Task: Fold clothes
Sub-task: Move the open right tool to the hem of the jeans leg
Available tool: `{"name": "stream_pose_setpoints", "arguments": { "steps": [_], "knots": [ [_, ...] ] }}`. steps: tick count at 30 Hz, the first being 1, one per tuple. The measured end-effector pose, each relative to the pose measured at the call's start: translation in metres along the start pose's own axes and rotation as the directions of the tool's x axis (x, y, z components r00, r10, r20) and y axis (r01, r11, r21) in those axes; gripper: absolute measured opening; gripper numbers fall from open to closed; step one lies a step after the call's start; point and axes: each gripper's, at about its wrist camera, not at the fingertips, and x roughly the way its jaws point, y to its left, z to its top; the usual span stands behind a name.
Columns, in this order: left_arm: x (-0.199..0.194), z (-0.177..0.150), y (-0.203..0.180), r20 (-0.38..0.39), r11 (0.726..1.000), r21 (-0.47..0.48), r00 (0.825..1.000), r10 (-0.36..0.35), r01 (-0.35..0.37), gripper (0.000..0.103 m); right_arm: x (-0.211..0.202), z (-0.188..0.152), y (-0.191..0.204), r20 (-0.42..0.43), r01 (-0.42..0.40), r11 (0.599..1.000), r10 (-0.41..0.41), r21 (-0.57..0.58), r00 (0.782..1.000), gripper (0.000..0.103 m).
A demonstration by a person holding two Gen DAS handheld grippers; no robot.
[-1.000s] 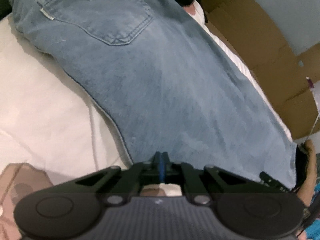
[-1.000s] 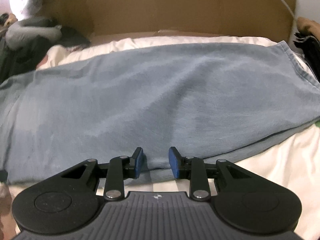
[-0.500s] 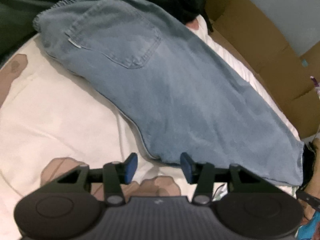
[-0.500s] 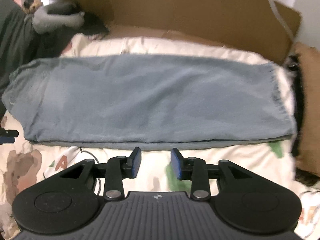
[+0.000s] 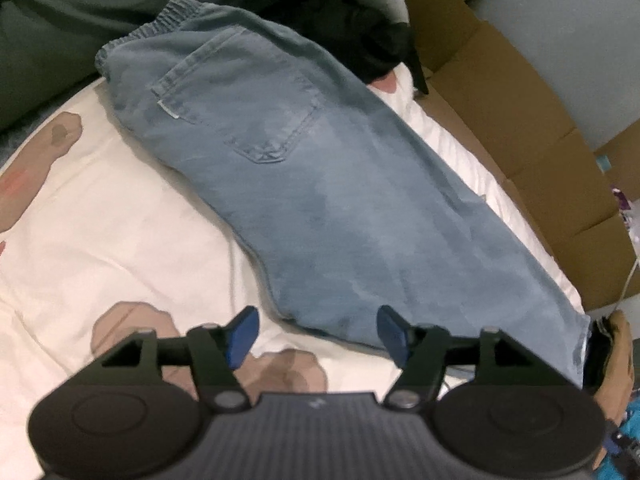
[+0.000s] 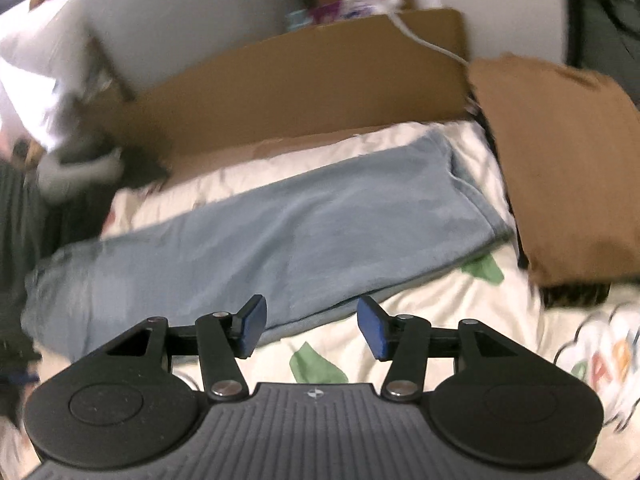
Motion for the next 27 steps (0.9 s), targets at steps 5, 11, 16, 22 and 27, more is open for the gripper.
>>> {"name": "stream_pose_setpoints", "arguments": {
  "steps": [5,11,16,22,27],
  "knots": [
    [0.015,-0.008,-0.014,-0.015,1.000,-0.012,1.000,0.005,-0.005,0.070,0.012,-0.019,-0.025,0.052,-0.039,0.993,0.034,0.114,0.998,0.058],
    [0.036,-0.011,-0.017,-0.015,0.996,-0.089,1.000,0.018,-0.019,0.070,0.023,-0.040,-0.055,0.114,-0.064,0.968,0.037,0.241,0.993,0.065],
    [0.051,-0.008,-0.015,-0.036,0.987,-0.162,0.999,0.013,-0.018,0.070,0.040,-0.044,-0.086,0.132,-0.068,0.938,0.024,0.341,0.991,0.067],
    [0.062,-0.003,-0.010,-0.027,0.984,-0.164,0.998,0.061,-0.065,0.070,0.065,-0.039,-0.110,0.160,-0.086,0.902,0.019,0.423,0.987,0.067],
    [0.069,-0.001,0.000,-0.034,0.982,-0.162,0.995,0.097,-0.101,0.070,0.084,-0.018,-0.116,0.200,-0.067,0.908,-0.019,0.414,0.980,0.067]
  ]
}}
